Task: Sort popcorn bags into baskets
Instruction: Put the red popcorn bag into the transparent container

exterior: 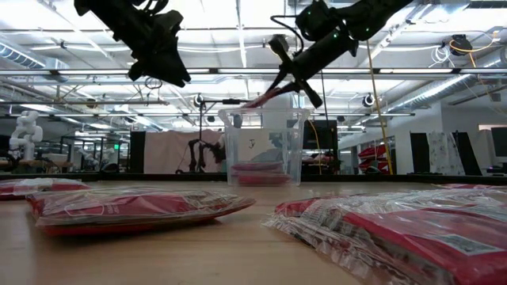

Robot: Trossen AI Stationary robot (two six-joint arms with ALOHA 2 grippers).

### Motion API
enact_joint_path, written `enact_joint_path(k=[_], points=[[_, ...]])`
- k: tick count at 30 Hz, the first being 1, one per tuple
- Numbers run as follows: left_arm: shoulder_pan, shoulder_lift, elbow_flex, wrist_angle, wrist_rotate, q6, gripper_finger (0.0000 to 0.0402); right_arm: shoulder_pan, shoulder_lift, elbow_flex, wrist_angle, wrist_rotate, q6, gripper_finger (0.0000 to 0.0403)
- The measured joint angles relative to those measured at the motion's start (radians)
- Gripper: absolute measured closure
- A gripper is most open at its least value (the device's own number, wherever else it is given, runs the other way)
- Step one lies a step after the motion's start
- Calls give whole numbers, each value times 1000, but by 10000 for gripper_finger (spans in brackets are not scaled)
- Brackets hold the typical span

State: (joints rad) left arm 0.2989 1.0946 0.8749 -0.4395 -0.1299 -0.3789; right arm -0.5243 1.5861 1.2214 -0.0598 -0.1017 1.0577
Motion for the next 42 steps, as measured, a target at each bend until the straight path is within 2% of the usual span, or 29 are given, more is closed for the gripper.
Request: enact_joint_path(k=[11,16,29,34,42], points=[[0,0,0,0,0,4,284,3,0,-96,38,2,101,389],[0,0,0,4,0,4,284,3,0,-137,80,49,158,389],[0,0,0,4,2,-21,284,69,0,-139,80,73,236,381],[-3,0,0,4,2,-34,284,68,0,-139,65,104,236,380],[-4,0,0,4,2,-34,284,69,18,-138,43,98,239,376]])
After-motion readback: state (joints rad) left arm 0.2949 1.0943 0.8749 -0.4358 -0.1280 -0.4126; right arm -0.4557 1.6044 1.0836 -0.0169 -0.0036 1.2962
